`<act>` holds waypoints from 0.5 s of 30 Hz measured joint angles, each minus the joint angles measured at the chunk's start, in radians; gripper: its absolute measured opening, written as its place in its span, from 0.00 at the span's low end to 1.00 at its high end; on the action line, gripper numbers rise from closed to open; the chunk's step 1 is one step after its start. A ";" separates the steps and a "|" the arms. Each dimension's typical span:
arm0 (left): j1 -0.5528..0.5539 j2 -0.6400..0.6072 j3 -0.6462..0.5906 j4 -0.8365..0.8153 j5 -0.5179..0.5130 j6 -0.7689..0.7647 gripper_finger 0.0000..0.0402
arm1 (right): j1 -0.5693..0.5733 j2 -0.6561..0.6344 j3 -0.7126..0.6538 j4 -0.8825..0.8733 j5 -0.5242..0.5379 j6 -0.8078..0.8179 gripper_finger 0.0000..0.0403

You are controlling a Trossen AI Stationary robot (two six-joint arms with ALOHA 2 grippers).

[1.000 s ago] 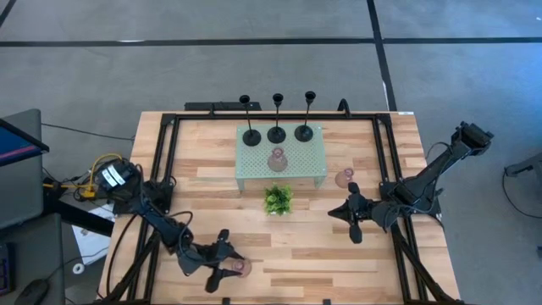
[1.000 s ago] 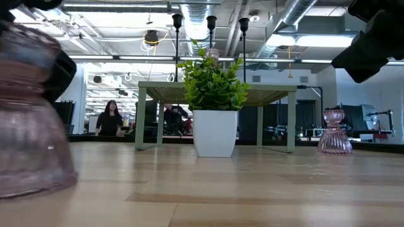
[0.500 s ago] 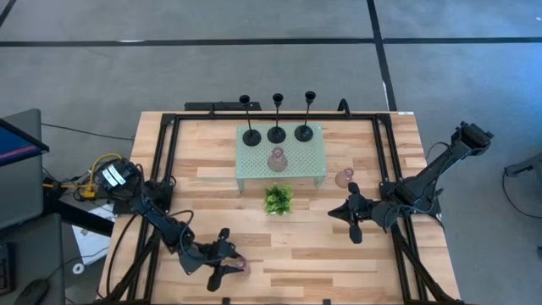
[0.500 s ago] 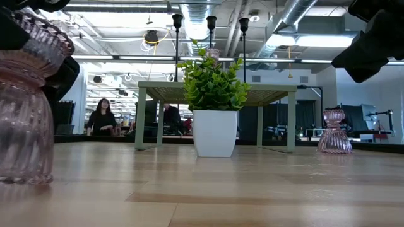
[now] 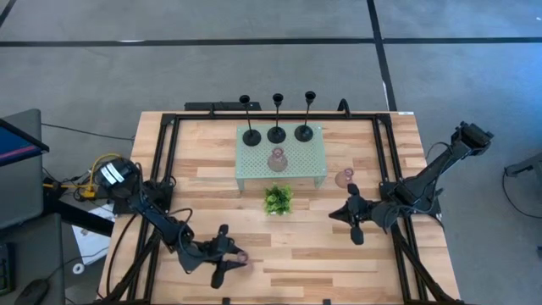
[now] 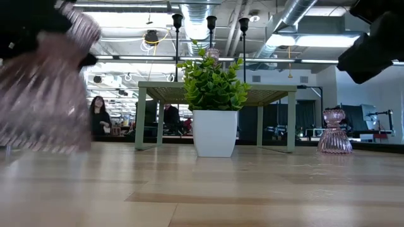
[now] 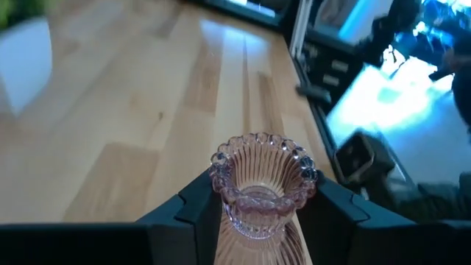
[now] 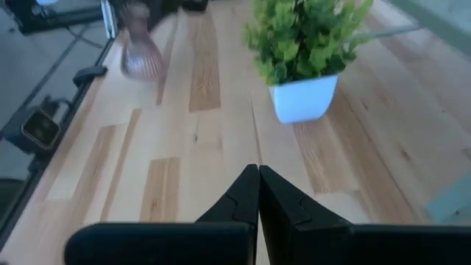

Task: Pick & Place candle stick holders
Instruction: Put the bottom pink glass candle holder on the shelf

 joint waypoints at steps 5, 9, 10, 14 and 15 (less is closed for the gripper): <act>0.008 -0.068 0.030 -0.003 -0.024 0.079 0.36 | 0.000 0.000 0.000 -0.068 -0.022 0.000 0.00; 0.035 -0.146 0.034 -0.049 -0.061 0.087 0.36 | 0.000 0.000 0.000 -0.095 -0.038 -0.001 0.00; 0.044 -0.165 0.034 -0.062 -0.073 0.087 0.36 | 0.000 0.000 0.000 -0.095 -0.044 -0.001 0.00; 0.084 -0.227 0.034 -0.107 -0.080 0.089 0.36 | 0.000 0.000 0.000 -0.093 -0.068 -0.001 0.00; 0.095 -0.238 0.034 -0.108 -0.081 0.089 0.36 | 0.002 0.000 0.000 -0.095 -0.070 -0.001 0.00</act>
